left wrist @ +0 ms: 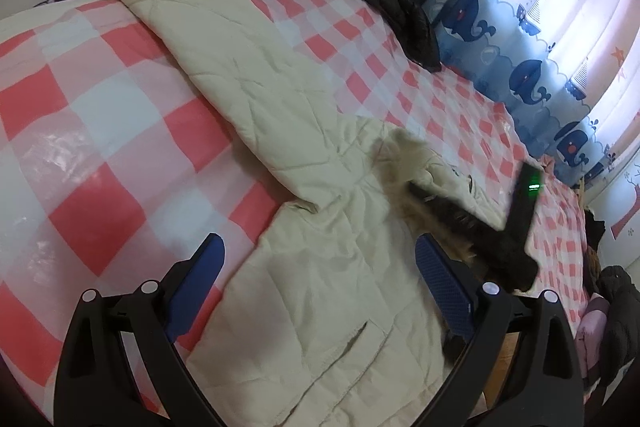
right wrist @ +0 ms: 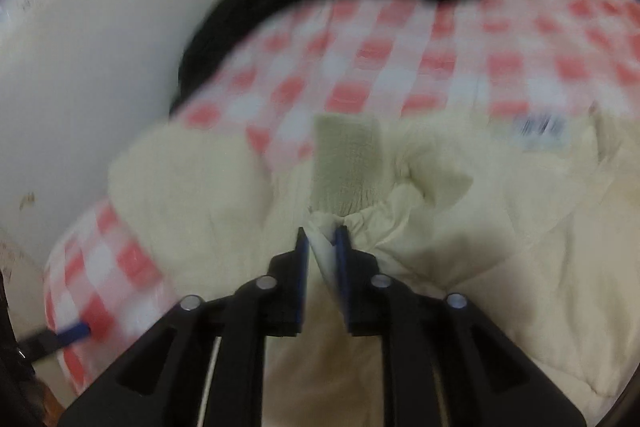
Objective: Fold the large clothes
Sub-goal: 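Lower the sleeve onto the coat body and open the right tool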
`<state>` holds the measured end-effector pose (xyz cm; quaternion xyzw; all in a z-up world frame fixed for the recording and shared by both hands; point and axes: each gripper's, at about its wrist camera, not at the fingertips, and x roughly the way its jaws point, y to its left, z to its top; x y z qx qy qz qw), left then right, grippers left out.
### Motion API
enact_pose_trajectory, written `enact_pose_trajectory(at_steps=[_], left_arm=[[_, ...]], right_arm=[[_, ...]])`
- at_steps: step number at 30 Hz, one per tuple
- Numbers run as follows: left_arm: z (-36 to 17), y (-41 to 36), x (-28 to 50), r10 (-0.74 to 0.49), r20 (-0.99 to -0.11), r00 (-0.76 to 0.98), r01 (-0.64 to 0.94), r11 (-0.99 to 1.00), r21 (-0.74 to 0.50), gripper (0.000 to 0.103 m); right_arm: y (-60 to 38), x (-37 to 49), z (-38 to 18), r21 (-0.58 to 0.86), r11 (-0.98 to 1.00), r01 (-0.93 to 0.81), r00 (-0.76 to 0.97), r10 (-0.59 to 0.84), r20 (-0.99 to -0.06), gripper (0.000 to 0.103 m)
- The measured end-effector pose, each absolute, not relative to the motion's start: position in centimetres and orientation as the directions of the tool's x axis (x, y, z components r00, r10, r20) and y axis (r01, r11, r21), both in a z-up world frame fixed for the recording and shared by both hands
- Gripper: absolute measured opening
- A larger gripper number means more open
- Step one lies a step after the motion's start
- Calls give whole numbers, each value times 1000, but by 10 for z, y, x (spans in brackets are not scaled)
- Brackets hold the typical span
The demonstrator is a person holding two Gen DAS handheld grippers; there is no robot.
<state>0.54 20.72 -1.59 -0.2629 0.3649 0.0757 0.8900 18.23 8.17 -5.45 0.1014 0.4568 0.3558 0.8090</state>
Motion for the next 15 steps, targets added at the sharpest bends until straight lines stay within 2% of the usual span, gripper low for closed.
enact_pose_trajectory(at_steps=[1,4,5,7,8,9,10,12,13,15], left_arm=[[-17,206,6,-63,-692,719,-324,851,-414,92],[-20,204,8,-72,-702,709,-322,852,-413,92],[-20,204,8,-74,-703,707,-322,851,-414,92],[-21,207,8,-72,-701,709,-331,844,-422,92],[-21,208,8,-71,-701,710,-337,839,-427,92],[-21,208,8,-72,-700,710,-339,836,-431,92],[-21,208,8,-77,-699,711,-340,832,-437,92],[-21,205,9,-78,-699,711,-339,833,-437,92],[-21,202,11,-80,-699,710,-334,836,-436,92],[-22,196,13,-90,-701,707,-323,841,-434,92]], right_arm=[[84,182,-59,506,716,-481,297,676,-675,58],[86,176,-52,504,701,-505,270,683,-679,61],[80,169,-38,512,676,-530,301,714,-632,61],[57,159,-9,483,688,-542,423,719,-551,70],[46,159,0,463,721,-515,486,691,-536,81],[31,162,7,433,776,-458,563,631,-534,86],[21,166,10,421,807,-414,599,590,-541,86],[-4,183,-2,416,864,-285,632,496,-596,86],[-10,198,-25,418,882,-215,575,461,-676,86],[1,214,-68,394,897,-202,404,442,-801,87]])
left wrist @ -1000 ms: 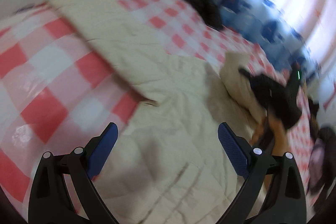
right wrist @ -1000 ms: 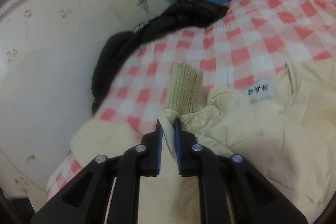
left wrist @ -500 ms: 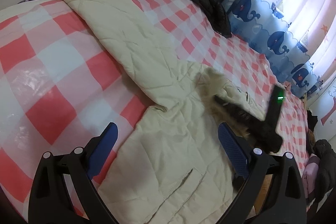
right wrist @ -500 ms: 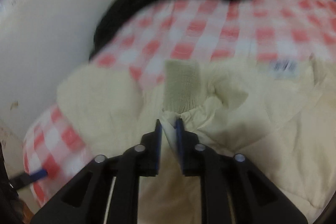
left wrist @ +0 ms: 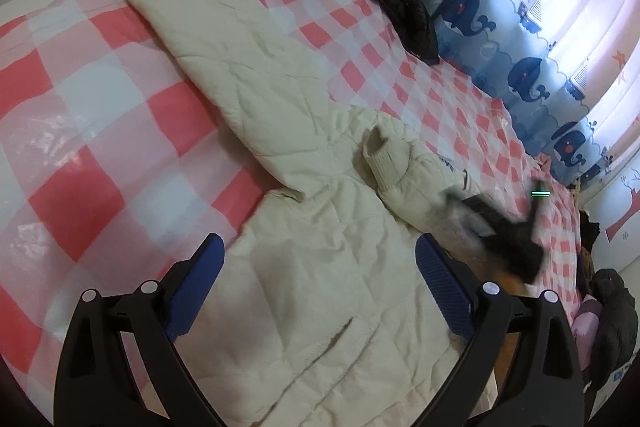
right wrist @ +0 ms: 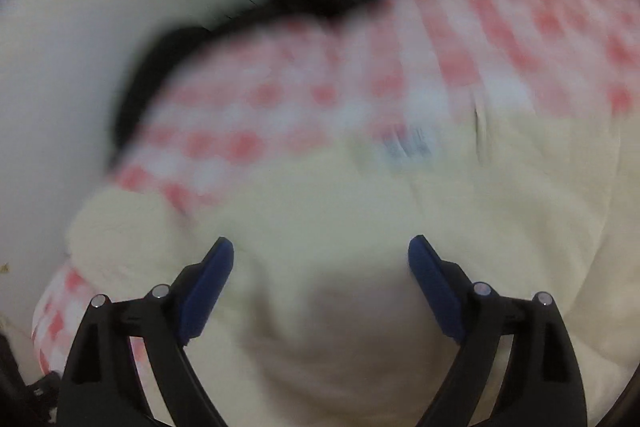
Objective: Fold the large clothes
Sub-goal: 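Lower the sleeve onto the coat body and open the right tool, then move the left tool to the other ribbed sleeve cuff and grasp it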
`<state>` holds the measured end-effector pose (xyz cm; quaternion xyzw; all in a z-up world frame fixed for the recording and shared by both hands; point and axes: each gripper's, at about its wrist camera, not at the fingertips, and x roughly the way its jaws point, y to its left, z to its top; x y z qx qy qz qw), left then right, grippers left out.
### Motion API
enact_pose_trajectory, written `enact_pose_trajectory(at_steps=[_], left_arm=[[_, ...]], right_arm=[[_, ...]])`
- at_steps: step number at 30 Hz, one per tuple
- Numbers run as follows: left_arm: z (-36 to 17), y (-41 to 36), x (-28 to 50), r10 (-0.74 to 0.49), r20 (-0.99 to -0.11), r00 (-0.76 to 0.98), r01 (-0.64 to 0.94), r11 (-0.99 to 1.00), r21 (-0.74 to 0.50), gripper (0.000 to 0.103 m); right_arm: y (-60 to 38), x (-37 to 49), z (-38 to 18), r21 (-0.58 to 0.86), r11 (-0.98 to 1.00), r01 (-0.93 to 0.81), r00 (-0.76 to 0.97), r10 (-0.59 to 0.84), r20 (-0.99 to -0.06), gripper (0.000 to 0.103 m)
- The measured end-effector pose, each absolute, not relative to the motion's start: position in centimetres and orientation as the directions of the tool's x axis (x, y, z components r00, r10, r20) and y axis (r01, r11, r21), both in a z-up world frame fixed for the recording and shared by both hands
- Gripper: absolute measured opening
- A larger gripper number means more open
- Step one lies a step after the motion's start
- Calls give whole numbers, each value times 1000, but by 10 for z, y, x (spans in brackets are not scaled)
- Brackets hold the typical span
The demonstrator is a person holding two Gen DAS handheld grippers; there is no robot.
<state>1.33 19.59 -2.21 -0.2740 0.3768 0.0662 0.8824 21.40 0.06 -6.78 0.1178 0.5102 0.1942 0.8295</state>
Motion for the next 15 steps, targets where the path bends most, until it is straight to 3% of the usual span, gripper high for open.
enact_pose_trajectory(at_steps=[2,6,9,11,13,14,15], left_arm=[[-23,186,17,-102,-705,702,-305,851,-428,92],[-20,166,22,-115,-696,709,-268,868,-417,92],[-15,152,23,-120,-674,729,-238,879,-414,92],[-11,139,27,-136,-658,740,-209,884,-418,93],[-7,123,41,-151,-646,749,-184,888,-422,93],[-5,116,50,-156,-643,750,-178,888,-423,93],[-4,108,66,-166,-647,744,-178,884,-432,93]], right_arm=[[25,204,-66,238,910,-339,397,368,-841,88],[3,184,-26,305,867,-393,446,470,-762,88],[-71,157,8,364,893,-265,622,447,-643,89],[-121,145,9,387,911,-140,687,371,-625,92],[-168,150,-18,419,908,6,636,319,-702,93],[-187,158,-42,457,888,54,554,355,-753,93],[-199,157,-53,504,862,59,531,400,-747,90]])
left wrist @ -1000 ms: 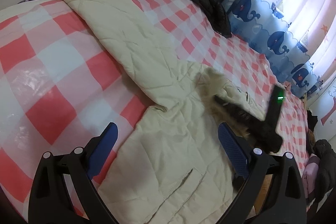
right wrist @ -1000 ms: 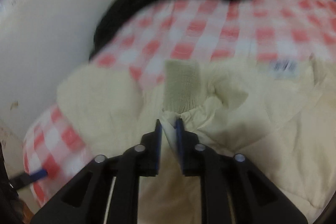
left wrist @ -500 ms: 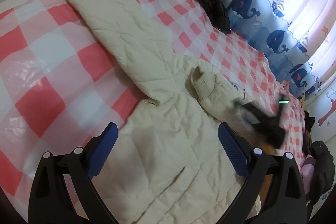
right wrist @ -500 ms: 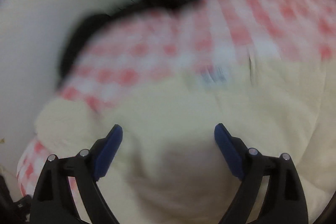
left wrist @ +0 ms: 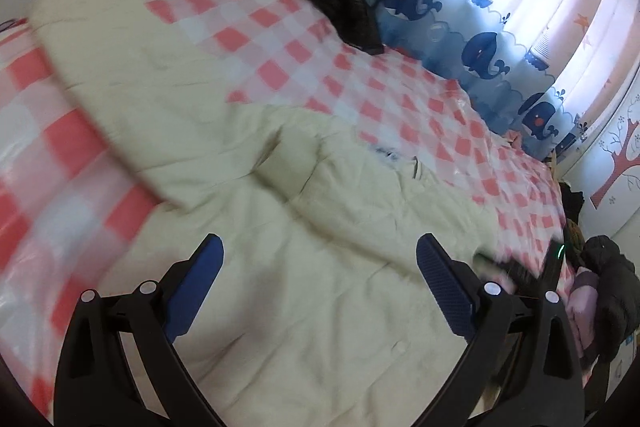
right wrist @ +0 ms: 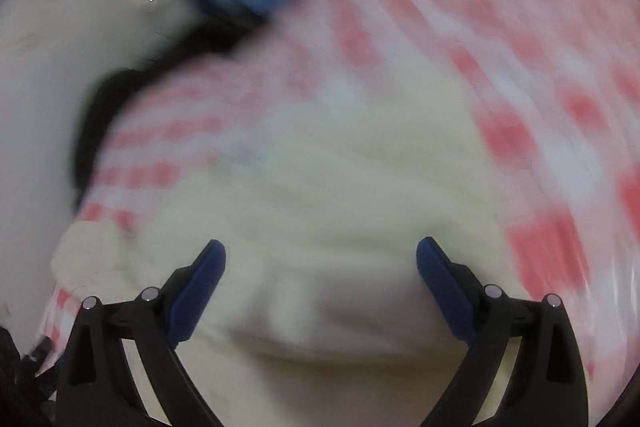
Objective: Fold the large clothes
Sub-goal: 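Move the left tool to the other ribbed sleeve cuff and grasp it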
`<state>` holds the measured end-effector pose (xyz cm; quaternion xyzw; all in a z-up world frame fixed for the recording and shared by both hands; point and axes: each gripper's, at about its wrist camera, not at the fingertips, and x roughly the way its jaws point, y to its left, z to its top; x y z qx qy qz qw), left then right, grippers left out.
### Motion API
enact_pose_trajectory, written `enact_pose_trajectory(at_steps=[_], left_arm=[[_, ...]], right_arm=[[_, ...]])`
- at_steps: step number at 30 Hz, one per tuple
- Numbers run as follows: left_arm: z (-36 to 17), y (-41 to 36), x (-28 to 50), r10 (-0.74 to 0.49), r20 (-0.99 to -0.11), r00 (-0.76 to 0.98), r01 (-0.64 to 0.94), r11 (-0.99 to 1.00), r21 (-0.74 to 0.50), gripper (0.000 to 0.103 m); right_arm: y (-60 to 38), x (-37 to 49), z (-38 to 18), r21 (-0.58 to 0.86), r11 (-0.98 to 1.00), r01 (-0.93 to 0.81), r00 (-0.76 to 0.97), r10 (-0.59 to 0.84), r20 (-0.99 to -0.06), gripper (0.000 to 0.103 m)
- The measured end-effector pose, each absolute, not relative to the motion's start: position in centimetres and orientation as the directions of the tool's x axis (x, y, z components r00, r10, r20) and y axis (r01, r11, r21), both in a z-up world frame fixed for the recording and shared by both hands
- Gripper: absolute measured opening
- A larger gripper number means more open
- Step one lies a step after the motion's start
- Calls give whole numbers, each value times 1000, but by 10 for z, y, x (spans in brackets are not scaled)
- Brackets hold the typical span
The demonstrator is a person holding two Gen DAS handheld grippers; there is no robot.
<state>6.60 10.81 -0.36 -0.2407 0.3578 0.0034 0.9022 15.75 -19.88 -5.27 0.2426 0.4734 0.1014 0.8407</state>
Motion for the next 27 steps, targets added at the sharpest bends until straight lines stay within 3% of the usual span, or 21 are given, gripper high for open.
enact_pose_trajectory(at_steps=[3,5,10,12,14,16,18,21,24,27], left_arm=[[1,90,105,-164,-646,745,-172,889,-424,93],[-5,74,140,-102,-662,743,-175,924,-339,94],[-87,58,219,4,-846,533,-249,957,-152,94],[-105,59,227,17,-861,509,-229,966,-116,94],[-91,66,221,-36,-850,526,-206,964,-169,94],[-53,95,200,-133,-786,604,-182,937,-299,94],[-15,134,175,-133,-714,687,-210,905,-370,94],[33,232,132,-33,-626,779,-320,838,-442,94],[54,352,94,180,-608,773,-516,737,-437,95],[54,441,74,218,-594,774,-579,623,-525,95]], right_arm=[[-212,140,-35,539,842,33,594,417,-688,89],[-217,129,-24,599,801,17,634,455,-625,90],[-208,97,-24,717,696,34,625,545,-559,91],[-212,82,-15,764,644,25,647,573,-504,91],[-212,73,-4,767,642,-1,665,573,-479,92],[-206,72,-1,749,662,-33,649,584,-487,92],[-202,70,0,732,680,-39,656,570,-494,92],[-199,68,-6,749,662,-31,645,585,-491,92],[-197,68,-11,754,656,-27,639,592,-492,92],[-190,70,-16,746,665,-26,628,592,-506,92]])
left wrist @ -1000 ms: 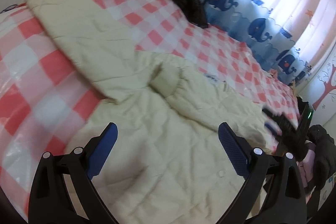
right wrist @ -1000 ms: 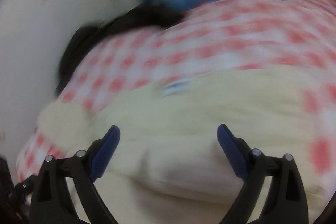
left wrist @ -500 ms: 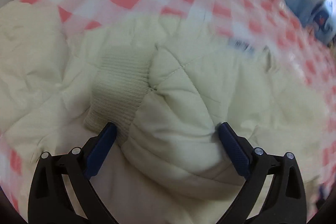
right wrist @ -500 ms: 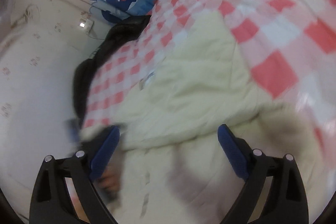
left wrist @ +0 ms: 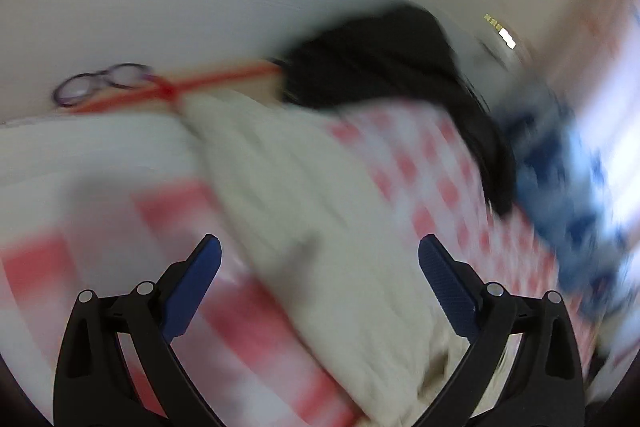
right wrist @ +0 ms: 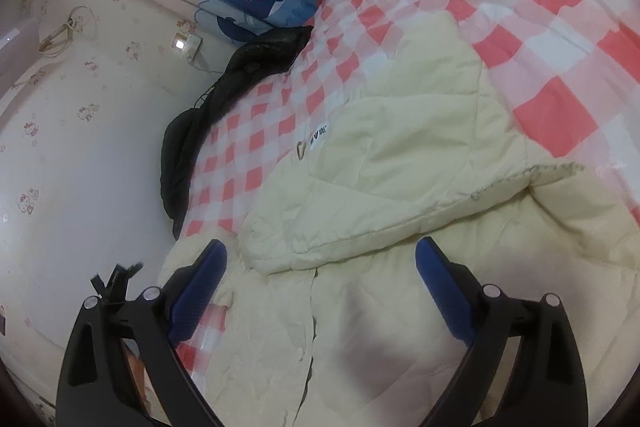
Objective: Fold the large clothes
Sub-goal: 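Move the left tool to the other ribbed sleeve cuff and grasp it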
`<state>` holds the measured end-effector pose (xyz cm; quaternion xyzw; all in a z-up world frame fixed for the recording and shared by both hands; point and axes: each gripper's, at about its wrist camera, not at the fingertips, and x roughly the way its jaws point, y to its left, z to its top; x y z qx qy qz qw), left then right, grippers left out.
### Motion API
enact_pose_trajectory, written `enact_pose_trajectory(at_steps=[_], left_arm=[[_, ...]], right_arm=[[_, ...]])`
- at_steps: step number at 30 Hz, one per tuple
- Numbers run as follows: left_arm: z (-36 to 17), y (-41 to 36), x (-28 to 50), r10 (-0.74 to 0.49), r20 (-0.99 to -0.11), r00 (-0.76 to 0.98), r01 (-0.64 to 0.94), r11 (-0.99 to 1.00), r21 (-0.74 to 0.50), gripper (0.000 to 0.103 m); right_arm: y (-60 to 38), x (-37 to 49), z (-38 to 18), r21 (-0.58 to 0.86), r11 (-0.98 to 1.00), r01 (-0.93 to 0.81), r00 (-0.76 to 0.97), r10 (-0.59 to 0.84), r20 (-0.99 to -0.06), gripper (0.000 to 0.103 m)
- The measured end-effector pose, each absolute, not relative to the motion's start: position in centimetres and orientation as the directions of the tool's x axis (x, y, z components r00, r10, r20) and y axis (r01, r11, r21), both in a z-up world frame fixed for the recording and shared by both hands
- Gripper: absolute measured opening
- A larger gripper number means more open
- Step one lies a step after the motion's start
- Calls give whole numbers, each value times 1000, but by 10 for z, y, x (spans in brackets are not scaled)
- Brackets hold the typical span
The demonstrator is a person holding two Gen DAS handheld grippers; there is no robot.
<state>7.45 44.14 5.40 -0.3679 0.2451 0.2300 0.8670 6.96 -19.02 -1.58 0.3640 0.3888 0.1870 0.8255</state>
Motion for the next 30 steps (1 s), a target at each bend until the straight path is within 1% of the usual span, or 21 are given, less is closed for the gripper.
enact_pose_trajectory(at_steps=[1,3,5,6,8,14,17,18,19,20,22,23,25,30], left_arm=[[53,459,71,219,-586,780,-581,599,-550,95],[50,493,70,238,-584,776,-598,570,-564,95],[45,508,75,203,-583,787,-581,561,-589,95],[40,518,86,170,-598,784,-581,540,-609,95],[28,530,95,156,-619,770,-600,507,-618,95],[16,533,129,250,-669,700,-686,495,-532,95],[17,531,139,267,-687,676,-706,502,-500,94],[19,530,142,269,-690,671,-708,510,-489,90],[20,527,145,274,-695,665,-709,525,-472,65],[19,527,148,255,-709,657,-708,530,-466,46],[20,528,148,217,-705,675,-691,520,-502,29],[21,526,149,220,-699,681,-688,518,-508,25],[31,520,144,228,-671,706,-669,525,-526,20],[69,495,137,191,-589,785,-579,564,-589,17]], right_arm=[[-187,70,-17,743,669,-27,622,593,-511,92],[-180,74,-22,726,688,-28,611,586,-532,92],[-173,77,-28,710,704,-29,593,584,-554,92],[-170,79,-31,706,708,-27,586,583,-562,92],[-163,83,-38,693,721,-28,564,583,-584,92],[-157,86,-47,678,735,-26,543,580,-608,92],[-158,86,-47,683,730,-26,546,582,-602,92],[-159,86,-47,685,728,-25,548,583,-600,92],[-159,86,-48,688,725,-24,548,585,-598,92],[-159,87,-47,690,723,-23,548,587,-596,92],[-161,86,-47,697,717,-22,552,590,-590,92],[-162,85,-46,701,713,-21,555,592,-585,92],[-164,85,-45,711,703,-16,561,595,-575,92],[-173,84,-38,737,676,-4,584,600,-547,92]])
